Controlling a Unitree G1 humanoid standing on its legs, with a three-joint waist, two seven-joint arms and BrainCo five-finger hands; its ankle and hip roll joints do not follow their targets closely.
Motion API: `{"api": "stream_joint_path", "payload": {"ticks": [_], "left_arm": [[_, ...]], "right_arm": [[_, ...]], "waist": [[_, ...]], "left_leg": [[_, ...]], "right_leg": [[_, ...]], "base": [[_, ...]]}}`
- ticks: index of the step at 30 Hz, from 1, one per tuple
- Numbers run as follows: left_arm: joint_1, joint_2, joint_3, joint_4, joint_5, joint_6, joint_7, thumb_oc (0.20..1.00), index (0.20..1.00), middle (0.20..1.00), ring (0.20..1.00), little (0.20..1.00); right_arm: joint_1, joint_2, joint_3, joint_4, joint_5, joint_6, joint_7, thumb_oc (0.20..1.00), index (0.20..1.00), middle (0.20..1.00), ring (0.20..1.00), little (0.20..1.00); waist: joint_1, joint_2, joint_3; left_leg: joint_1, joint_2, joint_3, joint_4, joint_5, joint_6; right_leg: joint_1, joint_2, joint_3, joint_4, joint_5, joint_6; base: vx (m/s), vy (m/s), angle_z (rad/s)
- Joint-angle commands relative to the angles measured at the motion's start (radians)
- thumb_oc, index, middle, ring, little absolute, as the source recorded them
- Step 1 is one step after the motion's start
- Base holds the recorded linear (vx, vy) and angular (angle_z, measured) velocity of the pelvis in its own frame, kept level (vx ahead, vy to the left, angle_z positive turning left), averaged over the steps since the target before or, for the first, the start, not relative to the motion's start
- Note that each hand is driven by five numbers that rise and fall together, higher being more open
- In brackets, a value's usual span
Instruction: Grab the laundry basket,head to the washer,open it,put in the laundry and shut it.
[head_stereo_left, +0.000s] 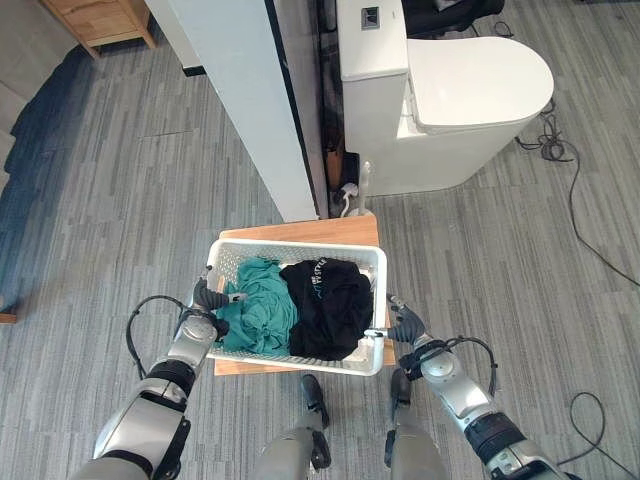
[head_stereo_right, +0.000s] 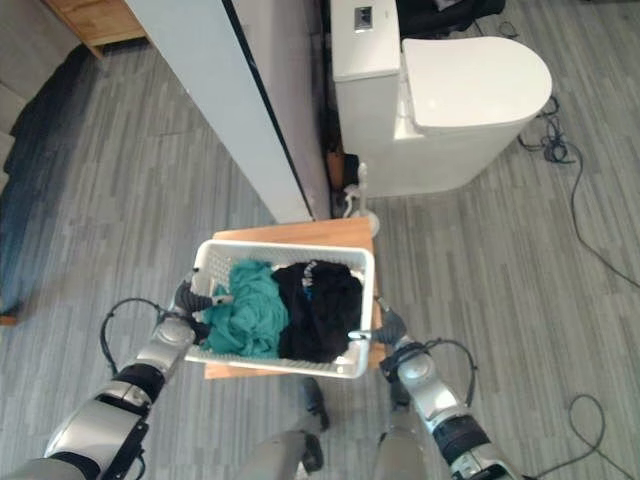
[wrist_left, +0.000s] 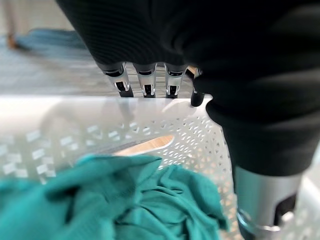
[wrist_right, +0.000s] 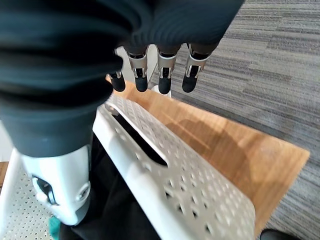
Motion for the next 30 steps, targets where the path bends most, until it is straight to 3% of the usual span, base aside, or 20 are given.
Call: {"api": "stream_joint_path", "payload": {"ticks": [1, 9, 13, 14, 23, 30], "left_arm": [[0.045, -0.056, 0.008, 0.049, -0.127, -0.006, -0.003, 1.0, 1.0, 1.0, 1.0, 1.0], [0.082, -0.094, 0.048, 0.001, -0.252, -0.034, 0.063, 1.0, 1.0, 1.0, 1.0, 1.0], [0.093, -0.103, 0.067, -0.04, -0.309, -0.064, 0.095, 1.0, 1.0, 1.0, 1.0, 1.0], [0.098, -0.111, 0.094, -0.086, -0.375, -0.102, 0.13, 1.0, 1.0, 1.0, 1.0, 1.0], [0.132, -0.112, 0.13, -0.215, -0.437, -0.176, 0.201, 1.0, 1.0, 1.0, 1.0, 1.0], [0.168, -0.103, 0.172, -0.307, -0.495, -0.211, 0.217, 1.0, 1.0, 1.0, 1.0, 1.0]], "right_arm": [[-0.018, 0.044, 0.028, -0.06, 0.014, -0.042, -0.04, 1.0, 1.0, 1.0, 1.0, 1.0], [0.003, 0.048, 0.076, -0.069, 0.095, -0.06, -0.095, 1.0, 1.0, 1.0, 1.0, 1.0], [0.006, 0.046, 0.077, -0.063, 0.125, -0.07, -0.119, 1.0, 1.0, 1.0, 1.0, 1.0], [0.002, 0.045, 0.091, -0.06, 0.153, -0.074, -0.141, 1.0, 1.0, 1.0, 1.0, 1.0], [0.017, 0.046, 0.123, -0.035, 0.237, -0.087, -0.163, 1.0, 1.0, 1.0, 1.0, 1.0], [0.029, 0.028, 0.106, -0.054, 0.226, -0.081, -0.182, 1.0, 1.0, 1.0, 1.0, 1.0]], "waist": [[-0.003, -0.05, -0.004], [0.002, -0.037, -0.013], [0.005, -0.033, -0.017], [0.005, -0.034, -0.016], [0.01, -0.041, -0.024], [0.019, -0.027, -0.023]], "left_leg": [[-0.059, -0.003, -0.067, 0.011, 0.005, -0.056], [-0.064, -0.002, -0.067, 0.011, 0.01, -0.062], [-0.067, -0.002, -0.066, 0.011, 0.01, -0.064], [-0.069, -0.001, -0.065, 0.011, 0.011, -0.066], [-0.068, 0.0, -0.069, 0.011, 0.01, -0.069], [-0.071, 0.003, -0.072, 0.011, 0.012, -0.073]], "right_leg": [[-0.016, -0.15, -0.039, -0.003, 0.171, 0.106], [-0.019, -0.154, -0.043, -0.003, 0.159, 0.106], [-0.021, -0.155, -0.046, -0.003, 0.156, 0.106], [-0.022, -0.156, -0.047, -0.003, 0.154, 0.106], [-0.017, -0.16, -0.054, -0.003, 0.146, 0.106], [-0.018, -0.159, -0.058, -0.003, 0.136, 0.106]], "base": [[0.0, 0.0, 0.0], [0.0, 0.0, 0.0], [0.0, 0.0, 0.0], [0.0, 0.0, 0.0], [0.01, -0.01, 0.02], [0.0, -0.002, 0.01]]}}
